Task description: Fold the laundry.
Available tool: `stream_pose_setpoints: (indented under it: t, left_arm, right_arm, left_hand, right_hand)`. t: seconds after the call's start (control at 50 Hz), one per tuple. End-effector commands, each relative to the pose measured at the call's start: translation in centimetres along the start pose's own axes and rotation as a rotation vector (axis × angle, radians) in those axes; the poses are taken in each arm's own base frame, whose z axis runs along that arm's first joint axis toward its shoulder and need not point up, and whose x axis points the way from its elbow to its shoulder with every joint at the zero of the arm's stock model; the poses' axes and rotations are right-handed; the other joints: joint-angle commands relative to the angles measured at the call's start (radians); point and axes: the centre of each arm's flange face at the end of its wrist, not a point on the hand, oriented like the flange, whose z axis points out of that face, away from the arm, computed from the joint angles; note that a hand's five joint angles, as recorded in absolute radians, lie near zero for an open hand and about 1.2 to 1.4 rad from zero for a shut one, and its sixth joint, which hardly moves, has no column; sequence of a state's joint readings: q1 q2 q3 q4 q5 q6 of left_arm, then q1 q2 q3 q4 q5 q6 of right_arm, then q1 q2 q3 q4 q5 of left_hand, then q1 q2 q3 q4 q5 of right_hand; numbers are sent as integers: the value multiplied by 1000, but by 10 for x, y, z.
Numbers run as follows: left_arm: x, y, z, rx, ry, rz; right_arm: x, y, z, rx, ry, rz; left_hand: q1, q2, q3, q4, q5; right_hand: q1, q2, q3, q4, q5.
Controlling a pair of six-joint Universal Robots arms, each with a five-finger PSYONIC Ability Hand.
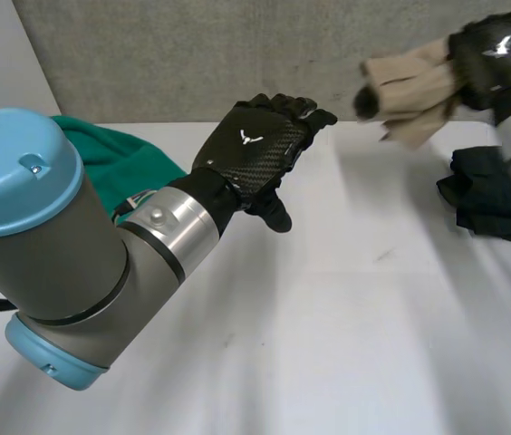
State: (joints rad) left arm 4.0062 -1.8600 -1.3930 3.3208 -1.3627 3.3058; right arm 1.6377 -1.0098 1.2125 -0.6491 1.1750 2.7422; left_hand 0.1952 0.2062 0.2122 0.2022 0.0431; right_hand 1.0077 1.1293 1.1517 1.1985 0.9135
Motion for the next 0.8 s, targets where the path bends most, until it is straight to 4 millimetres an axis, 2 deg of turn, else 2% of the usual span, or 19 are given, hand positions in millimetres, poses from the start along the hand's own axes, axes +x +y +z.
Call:
stream_pose_setpoints:
  t: [0.02,0.06,0.08,0.1,0.12,0.16,0.18,0.26,0.34,0.42,0.54,0.56,0.62,0.68,0.72,0.8]
  left_arm:
    - [10,-3,-1,12,34,0]
    - [13,-4,-1,14,57,-1]
    - [15,-2,-1,12,69,-2]
    - [15,-2,-1,11,74,-2]
    - [17,0,-1,8,83,-3]
    - [17,1,-1,5,85,-4]
    - [17,0,-1,7,84,-4]
    - [17,4,0,-2,86,-6]
    - [17,9,2,-14,86,-10]
    - [18,12,3,-23,89,-12]
    - [19,15,2,-30,90,-14]
    - [19,15,2,-30,92,-14]
    - [19,14,2,-29,92,-13]
    - [20,13,1,-26,93,-14]
    - [20,12,1,-24,92,-14]
    - [22,11,0,-22,98,-16]
  right_arm:
    - [89,91,-2,-66,100,96]
    - [103,113,-10,-92,118,112]
    - [114,133,-17,-114,130,118]
    - [118,143,-20,-126,134,119]
    - [122,163,-28,-149,133,125]
    - [123,182,-35,-171,125,131]
    - [121,201,-44,-195,114,141]
    - [106,231,-62,-241,71,176]
    - [95,247,-73,-272,54,189]
    - [88,251,-78,-288,37,195]
    - [82,246,-83,-296,2,212]
    - [84,241,-82,-297,5,211]
    - [88,232,-81,-306,17,212]
    - [100,212,-80,-326,53,211]
    - [118,199,-85,-361,103,212]
    - [139,175,-92,-428,169,217]
  left_hand:
    - [-2,-13,-19,-9,-25]
    - [-2,-13,-19,-9,-25]
    - [-2,-13,-19,-9,-25]
    - [-2,-13,-19,-9,-25]
    - [1,-10,-16,-6,-22]
    - [1,-10,-16,-6,-22]
    - [1,-10,-16,-6,-22]
    - [7,-4,-10,0,-16]
    - [7,-4,-10,0,-16]
    - [15,4,-2,8,-7]
    - [15,4,-2,8,-7]
    - [15,4,-2,8,-7]
    - [12,1,-5,5,-10]
    - [12,1,-5,5,-10]
    - [12,1,-5,5,-10]
    - [10,-1,-7,3,-13]
  right_hand:
    - [389,267,245,198,308]
    - [389,267,245,198,308]
    - [389,267,245,198,308]
    - [389,267,245,198,308]
    - [389,267,245,198,308]
    - [389,267,245,198,308]
    - [389,267,245,198,308]
    - [389,267,245,198,308]
    - [389,267,245,198,308]
    - [389,267,245,198,308]
    - [389,267,245,198,308]
    - [163,41,19,-28,83]
    - [-805,-927,-949,-996,-886]
    - [-833,-955,-977,-1024,-914]
    - [-833,-955,-977,-1024,-914]
    - [-833,-955,-977,-1024,-914]
